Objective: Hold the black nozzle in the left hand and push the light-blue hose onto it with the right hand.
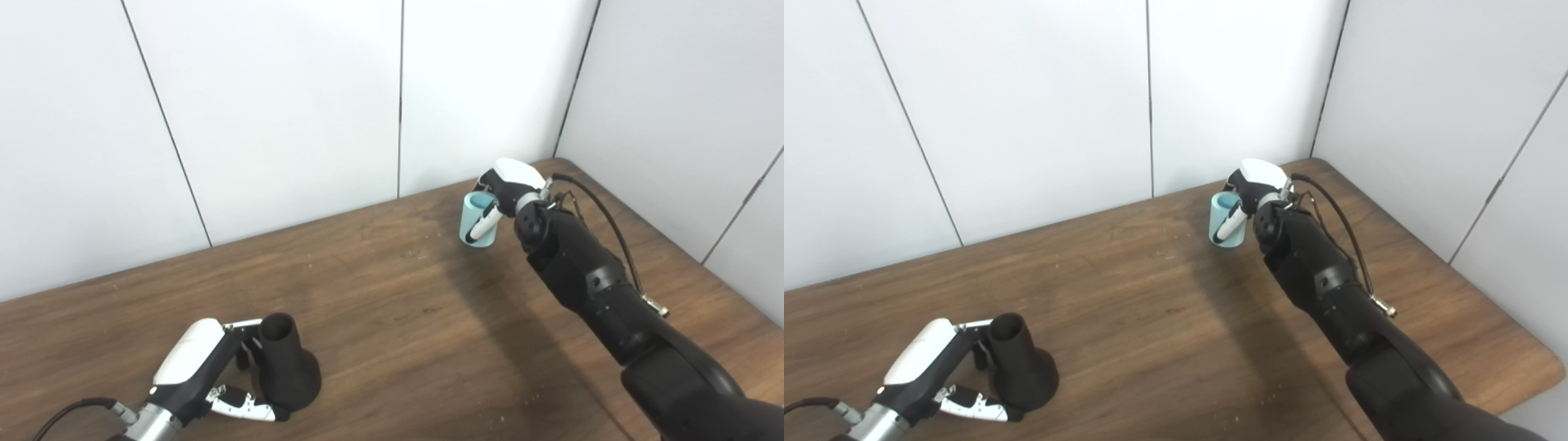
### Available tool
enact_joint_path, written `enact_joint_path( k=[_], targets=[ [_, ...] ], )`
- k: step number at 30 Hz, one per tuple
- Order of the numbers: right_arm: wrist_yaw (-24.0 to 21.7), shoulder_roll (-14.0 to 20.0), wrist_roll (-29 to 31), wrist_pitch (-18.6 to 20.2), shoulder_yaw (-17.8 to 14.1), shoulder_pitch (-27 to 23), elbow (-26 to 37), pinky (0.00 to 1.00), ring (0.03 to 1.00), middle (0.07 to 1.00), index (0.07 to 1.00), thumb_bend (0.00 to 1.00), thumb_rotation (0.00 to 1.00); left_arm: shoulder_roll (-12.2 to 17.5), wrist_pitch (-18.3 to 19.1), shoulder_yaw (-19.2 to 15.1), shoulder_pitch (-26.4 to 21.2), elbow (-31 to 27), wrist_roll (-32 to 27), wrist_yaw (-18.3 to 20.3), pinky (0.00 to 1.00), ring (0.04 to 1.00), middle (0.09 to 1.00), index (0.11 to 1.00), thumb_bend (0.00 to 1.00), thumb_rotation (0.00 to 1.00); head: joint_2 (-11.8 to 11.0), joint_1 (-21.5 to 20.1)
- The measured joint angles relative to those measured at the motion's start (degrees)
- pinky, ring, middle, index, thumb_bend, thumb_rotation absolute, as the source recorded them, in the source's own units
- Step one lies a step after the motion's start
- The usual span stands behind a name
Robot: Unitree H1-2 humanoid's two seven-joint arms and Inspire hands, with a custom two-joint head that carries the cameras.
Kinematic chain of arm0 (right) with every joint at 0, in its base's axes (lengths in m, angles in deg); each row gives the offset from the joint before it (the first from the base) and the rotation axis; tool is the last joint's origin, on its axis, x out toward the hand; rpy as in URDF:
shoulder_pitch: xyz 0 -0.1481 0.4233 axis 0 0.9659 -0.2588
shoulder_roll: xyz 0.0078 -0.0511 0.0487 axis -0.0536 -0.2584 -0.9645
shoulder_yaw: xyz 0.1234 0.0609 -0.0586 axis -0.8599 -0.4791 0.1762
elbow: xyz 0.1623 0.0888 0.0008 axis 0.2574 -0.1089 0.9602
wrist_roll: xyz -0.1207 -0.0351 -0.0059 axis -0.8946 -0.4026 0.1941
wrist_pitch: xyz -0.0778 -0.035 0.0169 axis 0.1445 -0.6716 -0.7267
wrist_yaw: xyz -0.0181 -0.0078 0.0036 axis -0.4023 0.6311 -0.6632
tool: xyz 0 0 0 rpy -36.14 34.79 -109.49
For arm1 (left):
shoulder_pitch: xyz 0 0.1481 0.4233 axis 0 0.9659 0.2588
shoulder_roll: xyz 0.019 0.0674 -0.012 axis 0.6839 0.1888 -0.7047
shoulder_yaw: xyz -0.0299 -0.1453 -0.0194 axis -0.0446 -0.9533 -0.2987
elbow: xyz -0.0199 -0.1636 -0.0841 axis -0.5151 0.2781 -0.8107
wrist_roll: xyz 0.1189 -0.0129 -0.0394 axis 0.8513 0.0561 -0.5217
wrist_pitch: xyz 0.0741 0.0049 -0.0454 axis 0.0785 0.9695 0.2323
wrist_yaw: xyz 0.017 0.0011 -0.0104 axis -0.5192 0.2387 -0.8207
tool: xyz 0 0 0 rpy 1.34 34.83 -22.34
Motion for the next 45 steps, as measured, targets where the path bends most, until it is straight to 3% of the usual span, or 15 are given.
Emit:
enact_joint_path(
  k=[11, 17, 21, 24, 26, 36, 45],
  targets=[
    [2.18, -0.02, 1.16, -0.09, -1.97, 1.26, 1.59, 0.4, 0.47, 0.494, 0.444, 0.5, 0.0, 0.28, 0.0, -0.03, -0.25, 0.01, -0.63, 0.59, 0.44, 0.463, 0.465, 0.492, 0.53, 0.0, -0.17, 0.53],
    [2.91, -0.07, 4.2, -0.11, -3.09, 1.97, 5.77, 0.37, 0.457, 0.492, 0.457, 0.5, 0.0, 0.28, 0.0, -0.02, -0.26, 0.0, -0.62, 0.58, 0.46, 0.46, 0.463, 0.493, 0.53, 0.0, 0.44, 4.73],
    [-2.18, -1.45, 4.25, 0.25, -2.99, 2.72, 16.73, 0.38, 0.457, 0.487, 0.458, 0.5, 0.0, 0.25, 0.07, 0.02, -0.28, -0.04, -0.4, 0.57, 0.44, 0.45, 0.462, 0.493, 0.53, 0.0, 0.53, 7.54],
    [-7.13, -1.76, 4.75, 0.01, -0.56, 1.93, 25.2, 0.36, 0.458, 0.487, 0.469, 0.5, 0.0, -0.13, 0.34, 0.12, -0.27, -0.35, 0.36, 0.49, 0.43, 0.457, 0.466, 0.491, 0.53, 0.0, 0.62, 11.59],
    [-9.81, -1.75, 5.72, -0.46, 1.02, 0.94, 28.62, 0.34, 0.456, 0.496, 0.476, 0.5, 0.0, -0.51, 0.79, 0.19, -0.3, -0.46, 0.73, 0.49, 0.43, 0.461, 0.469, 0.489, 0.53, 0.0, 1.41, 11.95],
    [-18.02, -2.81, 7.58, -0.2, 3.79, -3.07, 38.72, 0.33, 0.448, 0.5, 0.472, 0.5, 0.0, -1.82, 3.41, 0.52, -0.37, -1.27, 1.78, 0.55, 0.47, 0.47, 0.479, 0.483, 0.53, 0.0, 1.23, 17.22],
    [-26.3, -3.12, 11.79, -0.17, 5.28, -7.01, 43.77, 0.34, 0.462, 0.491, 0.477, 0.5, 0.0, -4.68, 5.78, 0.97, -1.18, -0.06, 2.67, 0.11, 0.44, 0.46, 0.463, 0.491, 0.53, 0.0, 4.22, 26.36]
  ],
)
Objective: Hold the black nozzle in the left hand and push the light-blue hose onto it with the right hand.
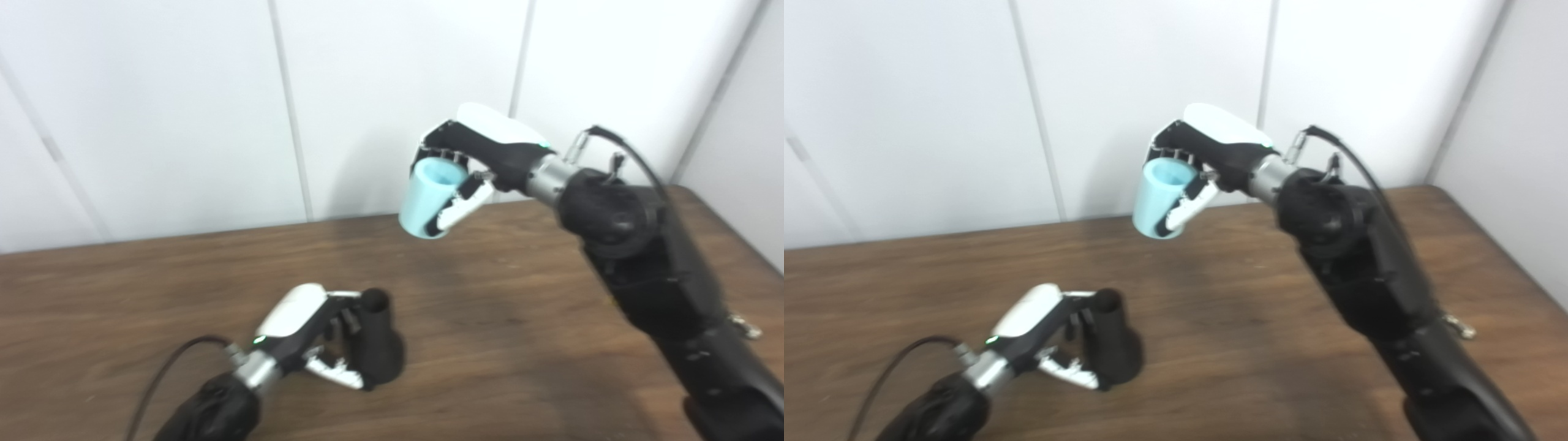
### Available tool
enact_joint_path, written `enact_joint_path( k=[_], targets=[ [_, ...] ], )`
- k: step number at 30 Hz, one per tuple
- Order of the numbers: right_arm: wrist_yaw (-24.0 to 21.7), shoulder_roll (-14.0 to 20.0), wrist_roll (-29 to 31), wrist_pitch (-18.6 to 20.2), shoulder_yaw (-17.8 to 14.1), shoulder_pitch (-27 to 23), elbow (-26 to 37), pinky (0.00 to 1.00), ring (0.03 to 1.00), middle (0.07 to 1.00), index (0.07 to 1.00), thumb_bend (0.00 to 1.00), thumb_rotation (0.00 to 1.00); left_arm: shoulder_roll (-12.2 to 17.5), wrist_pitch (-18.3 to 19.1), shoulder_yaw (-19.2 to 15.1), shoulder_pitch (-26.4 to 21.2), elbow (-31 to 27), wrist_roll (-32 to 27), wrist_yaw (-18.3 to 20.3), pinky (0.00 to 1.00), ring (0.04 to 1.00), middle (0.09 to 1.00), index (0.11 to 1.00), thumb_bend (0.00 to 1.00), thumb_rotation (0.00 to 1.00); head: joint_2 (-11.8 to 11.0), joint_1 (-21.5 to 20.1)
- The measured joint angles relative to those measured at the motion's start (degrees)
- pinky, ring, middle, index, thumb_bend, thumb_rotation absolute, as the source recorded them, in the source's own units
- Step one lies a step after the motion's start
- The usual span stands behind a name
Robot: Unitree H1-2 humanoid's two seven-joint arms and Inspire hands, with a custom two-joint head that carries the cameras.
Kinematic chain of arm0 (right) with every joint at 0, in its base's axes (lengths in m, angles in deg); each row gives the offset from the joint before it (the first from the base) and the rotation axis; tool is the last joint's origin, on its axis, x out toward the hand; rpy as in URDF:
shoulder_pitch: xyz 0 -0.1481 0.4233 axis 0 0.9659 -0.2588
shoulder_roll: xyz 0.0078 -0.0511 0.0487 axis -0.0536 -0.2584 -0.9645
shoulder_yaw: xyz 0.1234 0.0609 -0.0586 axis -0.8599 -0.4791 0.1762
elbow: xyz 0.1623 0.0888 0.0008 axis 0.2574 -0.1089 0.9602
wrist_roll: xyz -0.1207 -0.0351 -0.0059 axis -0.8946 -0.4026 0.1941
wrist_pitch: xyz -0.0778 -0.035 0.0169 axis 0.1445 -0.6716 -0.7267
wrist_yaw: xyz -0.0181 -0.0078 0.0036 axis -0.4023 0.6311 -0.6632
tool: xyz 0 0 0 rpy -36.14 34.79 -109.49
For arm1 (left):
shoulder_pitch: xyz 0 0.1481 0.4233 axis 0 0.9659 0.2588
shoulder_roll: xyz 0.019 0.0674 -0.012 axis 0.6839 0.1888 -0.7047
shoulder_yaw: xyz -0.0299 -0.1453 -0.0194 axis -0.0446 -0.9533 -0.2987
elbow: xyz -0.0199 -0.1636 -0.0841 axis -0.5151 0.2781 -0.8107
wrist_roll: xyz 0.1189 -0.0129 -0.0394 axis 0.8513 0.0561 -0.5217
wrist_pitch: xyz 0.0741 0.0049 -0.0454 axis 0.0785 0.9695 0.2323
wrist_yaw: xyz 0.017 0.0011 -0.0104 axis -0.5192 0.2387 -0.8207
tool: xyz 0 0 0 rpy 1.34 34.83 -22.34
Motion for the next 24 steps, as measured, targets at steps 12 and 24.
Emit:
enact_joint_path(
  k=[12, 24],
  targets=[
    [3.19, -1.48, 4.74, -4.07, -2.7, 0.65, 0.87, 0.33, 0.456, 0.497, 0.488, 0.5, 0.0, -2.15, 1.7, 1.33, -0.85, 0.66, 0.06, -0.06, 0.5, 0.465, 0.452, 0.495, 0.53, 0.0, 1.67, 4.49],
    [1.53, -0.96, 7.33, -5.14, -1.39, 1.6, -0.55, 0.34, 0.468, 0.49, 0.483, 0.5, 0.0, -2.92, 4.68, 2.22, -1.09, -0.1, 0.63, -0.08, 0.36, 0.424, 0.437, 0.498, 0.53, 0.0, 2.82, 3.61]
  ],
)
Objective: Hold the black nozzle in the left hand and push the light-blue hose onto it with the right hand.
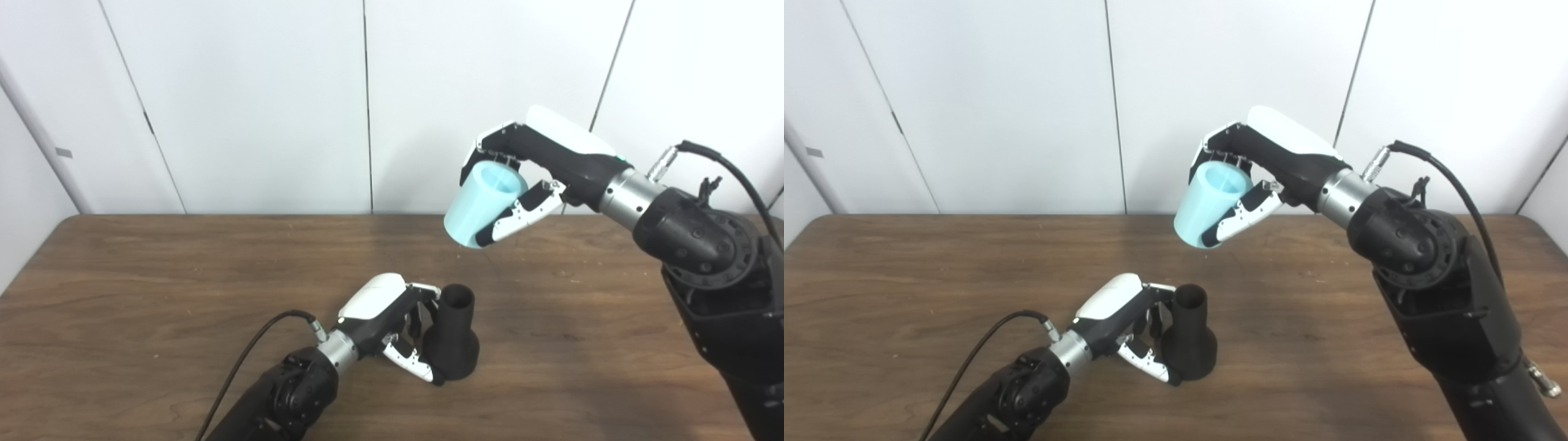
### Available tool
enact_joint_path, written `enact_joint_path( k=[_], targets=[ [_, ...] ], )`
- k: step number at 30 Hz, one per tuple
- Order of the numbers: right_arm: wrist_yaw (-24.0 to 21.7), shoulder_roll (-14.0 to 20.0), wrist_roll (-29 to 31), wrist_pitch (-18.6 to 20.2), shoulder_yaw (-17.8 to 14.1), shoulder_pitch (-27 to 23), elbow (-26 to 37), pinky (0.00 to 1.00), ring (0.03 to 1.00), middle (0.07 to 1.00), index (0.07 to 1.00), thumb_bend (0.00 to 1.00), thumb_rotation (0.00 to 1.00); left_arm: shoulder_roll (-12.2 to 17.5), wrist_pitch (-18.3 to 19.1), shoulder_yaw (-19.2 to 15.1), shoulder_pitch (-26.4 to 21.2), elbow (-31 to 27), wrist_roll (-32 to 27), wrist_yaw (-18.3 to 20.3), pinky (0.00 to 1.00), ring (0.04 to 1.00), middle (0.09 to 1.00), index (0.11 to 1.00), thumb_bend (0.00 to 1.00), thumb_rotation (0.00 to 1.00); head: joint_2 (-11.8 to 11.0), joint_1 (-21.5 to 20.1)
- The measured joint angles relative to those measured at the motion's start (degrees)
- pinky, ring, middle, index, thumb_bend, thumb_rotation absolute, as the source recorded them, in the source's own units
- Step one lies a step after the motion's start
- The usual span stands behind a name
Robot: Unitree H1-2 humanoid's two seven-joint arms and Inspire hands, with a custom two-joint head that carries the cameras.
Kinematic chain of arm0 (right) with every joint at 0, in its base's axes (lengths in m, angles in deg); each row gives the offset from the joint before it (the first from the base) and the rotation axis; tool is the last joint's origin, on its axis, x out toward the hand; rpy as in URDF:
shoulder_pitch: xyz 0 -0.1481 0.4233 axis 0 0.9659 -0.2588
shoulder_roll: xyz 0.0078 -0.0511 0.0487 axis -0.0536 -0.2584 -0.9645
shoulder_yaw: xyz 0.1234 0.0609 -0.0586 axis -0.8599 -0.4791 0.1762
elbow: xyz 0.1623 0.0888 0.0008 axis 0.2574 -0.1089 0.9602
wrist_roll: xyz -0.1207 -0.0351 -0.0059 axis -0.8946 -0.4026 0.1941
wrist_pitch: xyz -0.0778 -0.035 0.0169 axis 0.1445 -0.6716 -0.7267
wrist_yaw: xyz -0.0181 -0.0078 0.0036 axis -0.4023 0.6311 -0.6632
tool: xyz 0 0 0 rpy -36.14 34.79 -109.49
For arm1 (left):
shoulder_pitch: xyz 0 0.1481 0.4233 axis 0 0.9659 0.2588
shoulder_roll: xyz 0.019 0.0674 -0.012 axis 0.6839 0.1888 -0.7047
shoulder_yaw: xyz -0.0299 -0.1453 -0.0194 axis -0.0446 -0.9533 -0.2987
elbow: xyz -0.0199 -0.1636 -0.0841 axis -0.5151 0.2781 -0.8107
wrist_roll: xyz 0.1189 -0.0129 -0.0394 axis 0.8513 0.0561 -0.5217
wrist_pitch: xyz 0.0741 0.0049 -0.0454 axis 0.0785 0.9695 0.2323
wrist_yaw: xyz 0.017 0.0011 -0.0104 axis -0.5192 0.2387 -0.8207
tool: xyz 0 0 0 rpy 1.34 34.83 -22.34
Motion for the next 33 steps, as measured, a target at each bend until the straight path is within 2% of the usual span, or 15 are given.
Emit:
enact_joint_path(
  k=[6, 12, 24, 33],
  targets=[
    [-4.56, 0.97, -1.87, 4.05, 3.61, -0.06, 0.23, 0.34, 0.448, 0.491, 0.499, 0.5, 0.0, 0.08, 0.34, 0.08, 0.07, -0.33, 0.17, 0.0, 0.4, 0.436, 0.443, 0.496, 0.53, 0.0, 0.7, -1.67],
    [-8.7, 1.42, -3.66, 5.23, 3.92, -0.14, 0.35, 0.34, 0.449, 0.489, 0.496, 0.5, 0.0, 0.28, 0.33, 0.07, 0.1, -0.42, 0.17, -0.01, 0.48, 0.463, 0.452, 0.494, 0.53, 0.0, 1.23, -1.85],
    [-11.38, 1.36, -4.24, 5.23, 6.56, 0.2, 0.47, 0.35, 0.453, 0.498, 0.484, 0.5, 0.0, 0.66, 0.3, 0.22, 0.1, -0.8, 0.17, 0.16, 0.49, 0.467, 0.454, 0.494, 0.53, 0.0, 1.76, -2.46],
    [-11.42, -0.73, -5.86, 5.28, 6.09, 0.69, 0.44, 0.34, 0.453, 0.499, 0.484, 0.5, 0.0, 0.74, 0.29, 0.27, 0.09, -0.83, 0.17, 0.18, 0.49, 0.466, 0.45, 0.495, 0.53, 0.0, 1.67, -2.37]
  ],
)
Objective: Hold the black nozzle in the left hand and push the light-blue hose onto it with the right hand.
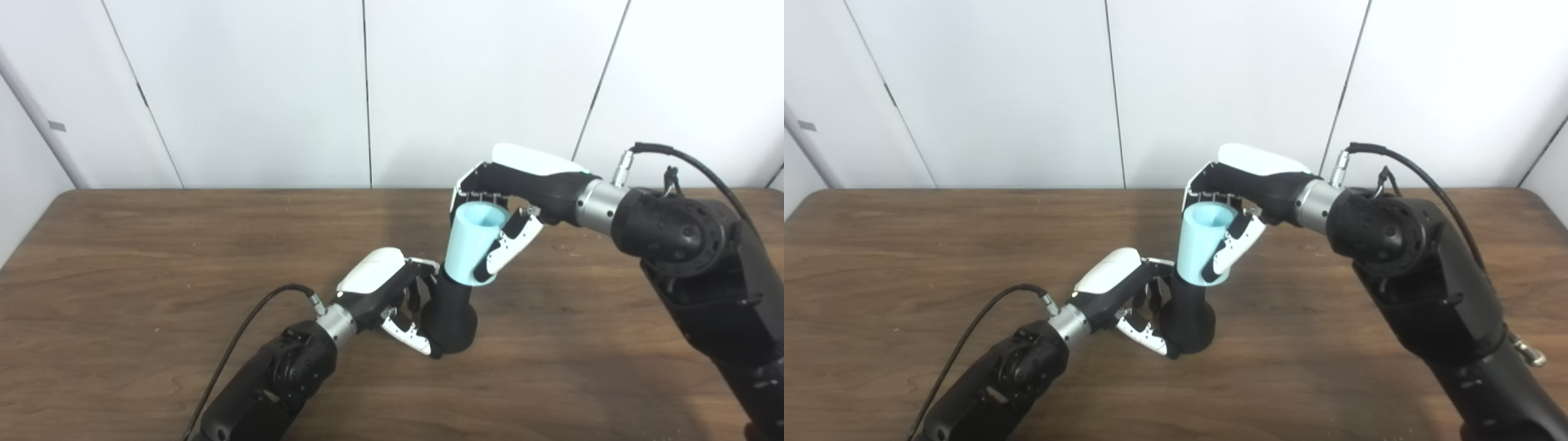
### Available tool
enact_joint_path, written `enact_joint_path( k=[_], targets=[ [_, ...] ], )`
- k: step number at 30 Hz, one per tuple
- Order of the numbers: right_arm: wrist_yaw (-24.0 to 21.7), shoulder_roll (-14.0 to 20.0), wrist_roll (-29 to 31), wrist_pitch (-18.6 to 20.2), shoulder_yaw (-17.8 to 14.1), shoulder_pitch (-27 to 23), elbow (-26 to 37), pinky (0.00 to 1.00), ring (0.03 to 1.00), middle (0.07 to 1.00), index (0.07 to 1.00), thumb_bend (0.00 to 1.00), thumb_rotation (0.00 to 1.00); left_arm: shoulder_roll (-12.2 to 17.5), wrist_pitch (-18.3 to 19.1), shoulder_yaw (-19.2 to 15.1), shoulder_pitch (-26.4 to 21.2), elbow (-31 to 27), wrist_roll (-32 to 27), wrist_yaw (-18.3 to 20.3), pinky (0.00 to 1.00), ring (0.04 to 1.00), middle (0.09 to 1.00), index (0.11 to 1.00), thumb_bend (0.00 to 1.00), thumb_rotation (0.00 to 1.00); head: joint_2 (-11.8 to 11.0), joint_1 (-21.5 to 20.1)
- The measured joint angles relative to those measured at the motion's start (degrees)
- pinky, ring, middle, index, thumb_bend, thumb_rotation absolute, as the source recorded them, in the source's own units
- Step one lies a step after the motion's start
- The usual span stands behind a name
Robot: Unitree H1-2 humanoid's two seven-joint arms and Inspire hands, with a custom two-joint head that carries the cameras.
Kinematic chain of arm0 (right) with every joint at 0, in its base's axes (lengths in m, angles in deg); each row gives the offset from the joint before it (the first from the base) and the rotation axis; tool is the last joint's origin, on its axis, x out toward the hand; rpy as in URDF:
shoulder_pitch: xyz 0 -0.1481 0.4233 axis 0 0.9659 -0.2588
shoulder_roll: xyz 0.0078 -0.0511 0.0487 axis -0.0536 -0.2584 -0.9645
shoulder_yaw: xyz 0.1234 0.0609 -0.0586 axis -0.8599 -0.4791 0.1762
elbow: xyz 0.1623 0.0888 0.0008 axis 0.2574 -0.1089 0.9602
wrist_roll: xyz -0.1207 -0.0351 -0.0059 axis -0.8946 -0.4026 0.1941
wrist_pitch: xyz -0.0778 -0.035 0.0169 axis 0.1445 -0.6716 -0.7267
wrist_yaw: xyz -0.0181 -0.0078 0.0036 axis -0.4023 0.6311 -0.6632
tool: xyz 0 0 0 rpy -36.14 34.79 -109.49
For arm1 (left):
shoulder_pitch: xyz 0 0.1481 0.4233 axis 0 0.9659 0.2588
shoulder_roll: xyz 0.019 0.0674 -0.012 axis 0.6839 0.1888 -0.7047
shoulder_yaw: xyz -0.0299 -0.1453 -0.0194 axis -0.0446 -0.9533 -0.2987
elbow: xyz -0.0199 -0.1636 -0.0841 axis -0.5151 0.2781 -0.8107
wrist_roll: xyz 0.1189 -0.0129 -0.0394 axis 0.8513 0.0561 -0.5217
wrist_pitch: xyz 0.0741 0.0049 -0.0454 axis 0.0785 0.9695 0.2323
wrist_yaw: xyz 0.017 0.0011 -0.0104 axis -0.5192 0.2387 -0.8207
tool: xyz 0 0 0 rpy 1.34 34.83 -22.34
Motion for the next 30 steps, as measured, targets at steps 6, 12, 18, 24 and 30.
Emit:
enact_joint_path(
  k=[6, 12, 18, 24, 30],
  targets=[
    [0.55, -2.16, -0.07, 0.02, -0.69, 1.03, -0.22, 0.35, 0.454, 0.493, 0.489, 0.5, 0.0, 0.08, -0.04, 0.11, -0.05, 0.0, 0.0, 0.0, 0.49, 0.466, 0.455, 0.494, 0.53, 0.0, 0.0, 0.0],
    [1.59, -4.03, -0.38, 0.04, -2.35, 2.42, -0.48, 0.34, 0.456, 0.492, 0.488, 0.5, 0.0, 0.58, -0.04, 0.14, -0.03, -0.31, 0.0, 0.06, 0.49, 0.467, 0.454, 0.494, 0.53, 0.0, 0.61, 0.18],
    [2.14, -5.9, -1.2, 0.04, -3.16, 3.31, -0.6, 0.35, 0.457, 0.491, 0.487, 0.5, 0.0, 1.06, 0.02, 0.14, -0.03, -0.74, 0.0, 0.33, 0.49, 0.466, 0.45, 0.495, 0.53, 0.0, 0.88, 0.18],
    [2.1, -6.04, -1.97, 0.07, -2.86, 3.78, 0.16, 0.35, 0.46, 0.487, 0.486, 0.5, 0.0, 1.11, 0.06, 0.15, -0.02, -0.91, 0.0, 0.48, 0.49, 0.466, 0.453, 0.495, 0.53, 0.0, 1.32, 0.0],
    [1.54, -3.92, -1.05, 0.07, -1.4, 3.96, 1.4, 0.34, 0.45, 0.489, 0.49, 0.5, 0.0, 1.12, 0.06, 0.29, 0.01, -1.23, 0.0, 0.79, 0.5, 0.468, 0.455, 0.495, 0.53, 0.0, 1.67, -0.26]
  ],
)
